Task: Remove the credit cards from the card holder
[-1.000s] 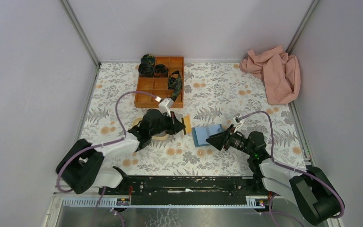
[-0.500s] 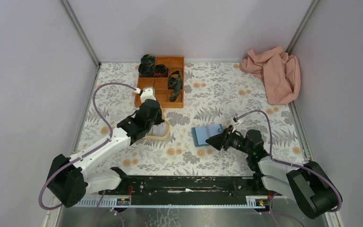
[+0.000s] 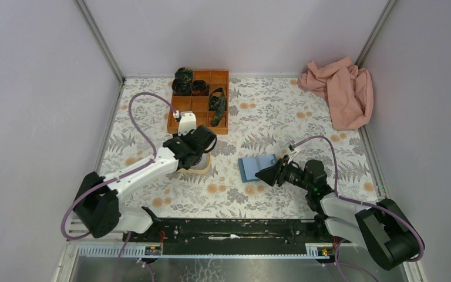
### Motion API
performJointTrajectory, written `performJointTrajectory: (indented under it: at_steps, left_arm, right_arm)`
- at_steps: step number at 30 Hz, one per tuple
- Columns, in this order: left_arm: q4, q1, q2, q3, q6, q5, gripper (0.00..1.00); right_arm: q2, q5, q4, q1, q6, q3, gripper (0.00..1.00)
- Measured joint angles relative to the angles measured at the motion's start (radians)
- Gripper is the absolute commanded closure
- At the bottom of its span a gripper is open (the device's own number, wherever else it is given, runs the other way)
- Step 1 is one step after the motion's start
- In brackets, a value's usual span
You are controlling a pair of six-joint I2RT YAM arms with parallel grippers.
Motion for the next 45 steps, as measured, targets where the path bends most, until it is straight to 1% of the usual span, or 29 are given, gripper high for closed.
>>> performJointTrajectory:
  at_steps: [6,10,22,30,37,45]
  left_arm:
    - [-0.096,-0.006,0.156,0.024,-0.03,-0.058,1.0]
    - [-0.146,-0.007,0.224,0.04,-0.032,-0.065,1.0]
    - [-0.225,-0.008,0.399,0.17,-0.034,-0.082,1.0]
    - [-0.299,-0.028,0.43,0.179,-0.048,-0.085,1.0]
    - [-0.358,-0.038,0.489,0.241,-0.046,-0.084,1.0]
    - [-0.391,-0.053,0.539,0.253,-0.042,-0.082,1.0]
  right_arm:
    - [0.0,0.001,-0.009,0.0,-0.001,0.002,0.49]
    - [0.002,0.001,-0.014,0.0,-0.002,0.003,0.49]
    - [0.008,0.004,-0.056,0.0,-0.006,0.008,0.49]
    - [0.006,0.019,-0.063,0.0,-0.008,0.016,0.49]
    - [0.028,0.019,-0.065,0.0,-0.008,0.021,0.49]
    - [0.042,0.019,-0.069,0.0,-0.008,0.023,0.49]
